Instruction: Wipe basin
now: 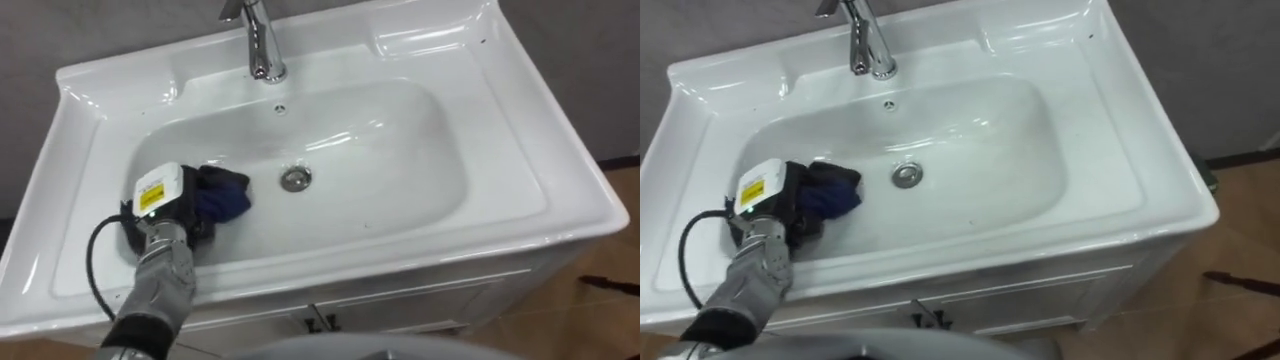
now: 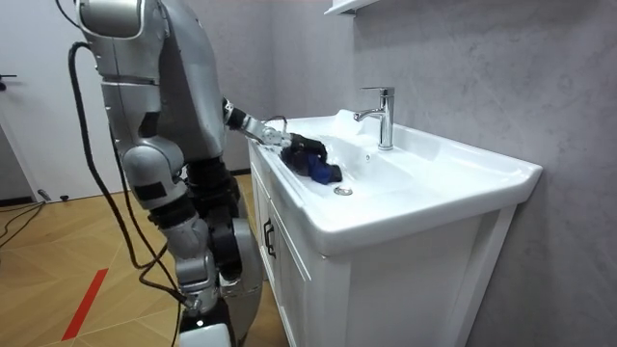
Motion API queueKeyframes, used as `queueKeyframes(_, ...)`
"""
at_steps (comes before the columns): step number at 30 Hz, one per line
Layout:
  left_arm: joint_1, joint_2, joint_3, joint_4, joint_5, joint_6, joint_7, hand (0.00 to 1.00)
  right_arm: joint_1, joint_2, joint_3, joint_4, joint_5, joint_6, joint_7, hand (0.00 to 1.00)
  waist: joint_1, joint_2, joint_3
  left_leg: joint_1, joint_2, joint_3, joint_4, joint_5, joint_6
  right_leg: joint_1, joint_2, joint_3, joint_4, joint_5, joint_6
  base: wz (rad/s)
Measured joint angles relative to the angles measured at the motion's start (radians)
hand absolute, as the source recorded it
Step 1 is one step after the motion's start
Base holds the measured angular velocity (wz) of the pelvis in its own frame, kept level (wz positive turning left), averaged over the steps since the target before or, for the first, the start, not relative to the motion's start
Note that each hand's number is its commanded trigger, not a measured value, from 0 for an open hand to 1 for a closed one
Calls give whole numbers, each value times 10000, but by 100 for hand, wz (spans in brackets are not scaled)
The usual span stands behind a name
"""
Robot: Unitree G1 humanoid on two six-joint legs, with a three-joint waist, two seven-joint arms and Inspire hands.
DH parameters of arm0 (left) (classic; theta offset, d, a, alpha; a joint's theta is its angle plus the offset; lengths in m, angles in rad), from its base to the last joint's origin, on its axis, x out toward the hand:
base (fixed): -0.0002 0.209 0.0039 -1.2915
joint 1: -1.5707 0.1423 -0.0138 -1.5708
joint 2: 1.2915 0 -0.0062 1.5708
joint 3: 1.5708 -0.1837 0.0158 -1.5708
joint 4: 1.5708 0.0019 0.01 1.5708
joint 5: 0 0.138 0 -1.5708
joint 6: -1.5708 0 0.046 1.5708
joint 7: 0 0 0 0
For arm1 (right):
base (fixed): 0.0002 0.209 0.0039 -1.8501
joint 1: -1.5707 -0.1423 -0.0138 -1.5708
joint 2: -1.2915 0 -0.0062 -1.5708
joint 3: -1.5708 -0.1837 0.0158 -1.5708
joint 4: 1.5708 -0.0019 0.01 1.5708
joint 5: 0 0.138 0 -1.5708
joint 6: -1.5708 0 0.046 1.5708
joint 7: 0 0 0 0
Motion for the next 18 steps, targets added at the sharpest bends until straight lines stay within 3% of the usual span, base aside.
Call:
queueKeyframes(3, -362, -542, -694, -84, -21, 22, -240, 100, -28, -49, 256, -10, -70, -27, 136, 0, -250, -21, 6, -118, -99, 96, -5, -1, 1, -74, -18, 100, -137, 91, 119, -5)
queueKeyframes(4, -418, -586, -858, -64, -26, 23, -302, 100, -44, -36, 307, -7, -127, -27, 169, 0, -282, -19, 8, -116, -113, 170, -18, -1, 1, -78, -38, 109, -142, 103, 136, 0)
queueKeyframes(6, -756, -595, -1460, 40, -232, 27, -578, 100, -253, -3, 628, 75, -337, -41, 316, 0, -505, -12, 7, -115, -172, 265, -29, -9, 12, -65, -108, 104, -147, 123, 171, -2)
queueKeyframes(9, -904, -627, -1706, -45, -281, 30, -839, 100, -491, -5, 702, 153, -387, -143, 347, 0, -798, 34, 11, -167, -244, 217, -29, -16, 24, -71, -174, 86, -169, 138, 225, 3)
queueKeyframes(13, -919, -475, -2093, -568, -381, 265, -1117, 100, -611, -20, 885, 243, -384, -161, 424, 0, -892, 58, 22, -190, -287, 197, -27, -31, 50, -81, -213, 65, -174, 143, 259, 4)
queueKeyframes(18, -1317, -540, -3106, -827, -428, 518, -1558, 100, -917, -148, 1397, 521, -293, -147, 560, 0, -1158, 335, 11, -338, -351, 102, -26, -69, 113, -84, -254, -82, -299, 202, 353, 11)
